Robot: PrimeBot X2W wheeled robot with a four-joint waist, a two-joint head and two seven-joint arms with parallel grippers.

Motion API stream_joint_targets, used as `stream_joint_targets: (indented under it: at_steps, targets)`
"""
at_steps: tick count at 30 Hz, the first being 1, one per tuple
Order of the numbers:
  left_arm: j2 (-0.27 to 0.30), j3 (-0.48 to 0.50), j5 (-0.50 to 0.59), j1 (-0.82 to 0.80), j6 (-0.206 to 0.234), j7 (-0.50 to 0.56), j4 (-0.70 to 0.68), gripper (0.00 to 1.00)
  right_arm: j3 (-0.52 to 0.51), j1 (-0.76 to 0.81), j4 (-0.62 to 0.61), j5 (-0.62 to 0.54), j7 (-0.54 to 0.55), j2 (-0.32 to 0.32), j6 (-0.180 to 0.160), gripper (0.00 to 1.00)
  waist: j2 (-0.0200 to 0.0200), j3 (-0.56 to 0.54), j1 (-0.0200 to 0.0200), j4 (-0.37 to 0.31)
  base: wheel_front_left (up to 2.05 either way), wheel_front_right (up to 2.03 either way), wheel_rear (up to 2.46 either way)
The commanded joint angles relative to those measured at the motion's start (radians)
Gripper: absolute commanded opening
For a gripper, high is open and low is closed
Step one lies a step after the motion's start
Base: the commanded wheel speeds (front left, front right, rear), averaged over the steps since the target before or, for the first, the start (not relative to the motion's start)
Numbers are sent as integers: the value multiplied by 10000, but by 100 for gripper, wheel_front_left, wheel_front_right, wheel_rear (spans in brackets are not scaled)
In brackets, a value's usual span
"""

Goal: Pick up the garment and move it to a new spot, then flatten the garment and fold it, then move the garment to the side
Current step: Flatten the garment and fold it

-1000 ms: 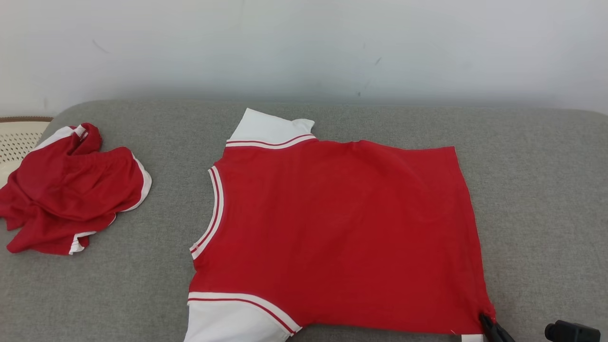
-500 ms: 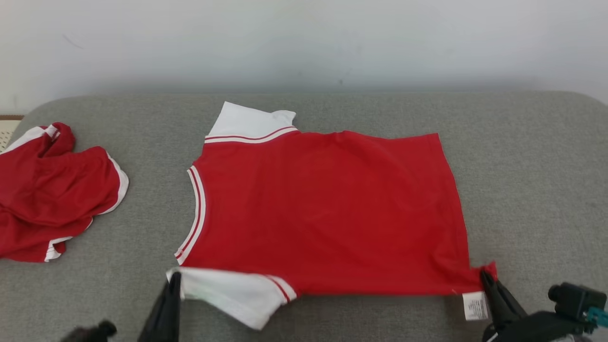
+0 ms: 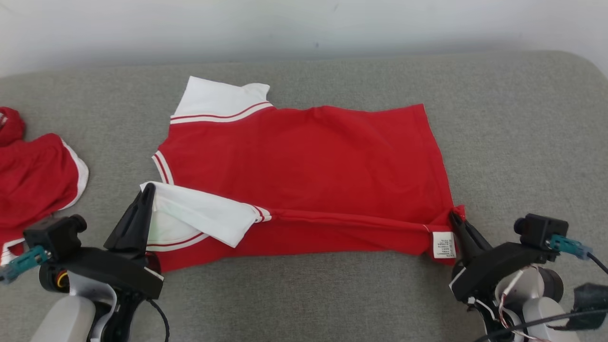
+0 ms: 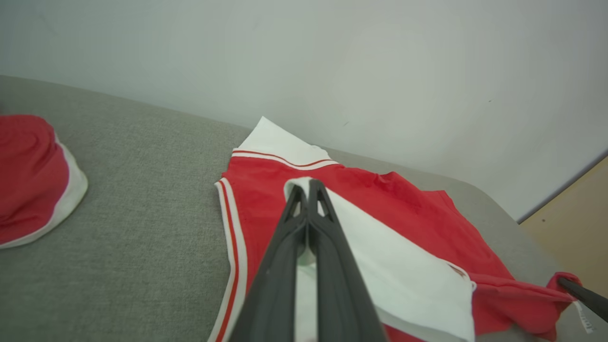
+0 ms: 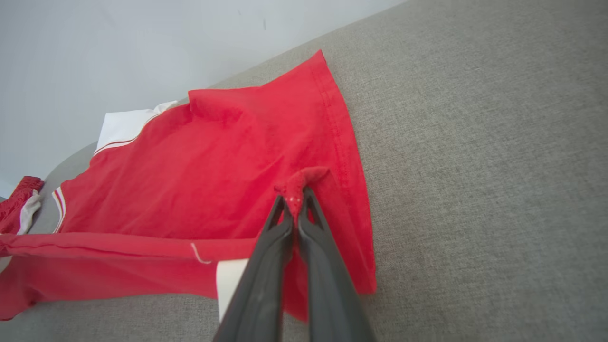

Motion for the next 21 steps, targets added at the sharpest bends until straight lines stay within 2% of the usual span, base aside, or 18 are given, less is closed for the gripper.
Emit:
stream_joint_targets:
  at_steps: [1,10,11,12,13,14,15,21]
  targets:
    - [69,-65,78,-208,-106,35,250,0,46,-213,214,-117,-5,40,9,0,-1,268,-2,-249,0,0,0]
    - [-56,-321,149,-1490,-681,-207,2339,0,235,-1520,1986,-156,-603,245,9,0,-1,337,-2,-354,0,0,0]
    - [-93,-391,157,-1577,-698,-211,2540,0,258,-1591,2138,-177,-658,249,9,4,-1,318,-2,-336,0,0,0]
    - [-113,-424,185,-1658,-753,-260,2729,0,307,-1686,2272,-215,-756,250,9,32,-1,299,-2,-318,0,0,0]
    - [-138,-447,242,-1747,-770,-375,2888,31,332,-1771,2357,-190,-892,256,9,73,-1,275,-2,-297,0,0,0]
    - [-174,-476,259,-1815,-783,-521,3033,67,334,-1788,2436,-104,-1030,272,9,100,-1,241,-2,-274,0,0,0]
    - [-210,-494,286,-1847,-823,-683,3145,100,332,-1794,2498,-52,-1191,281,9,100,-1,205,-2,-249,0,0,0]
    - [-447,-536,404,-1440,-872,-1458,3536,100,406,-1436,2492,-324,-2182,-56,9,100,-1,-115,-2,-40,0,0,0]
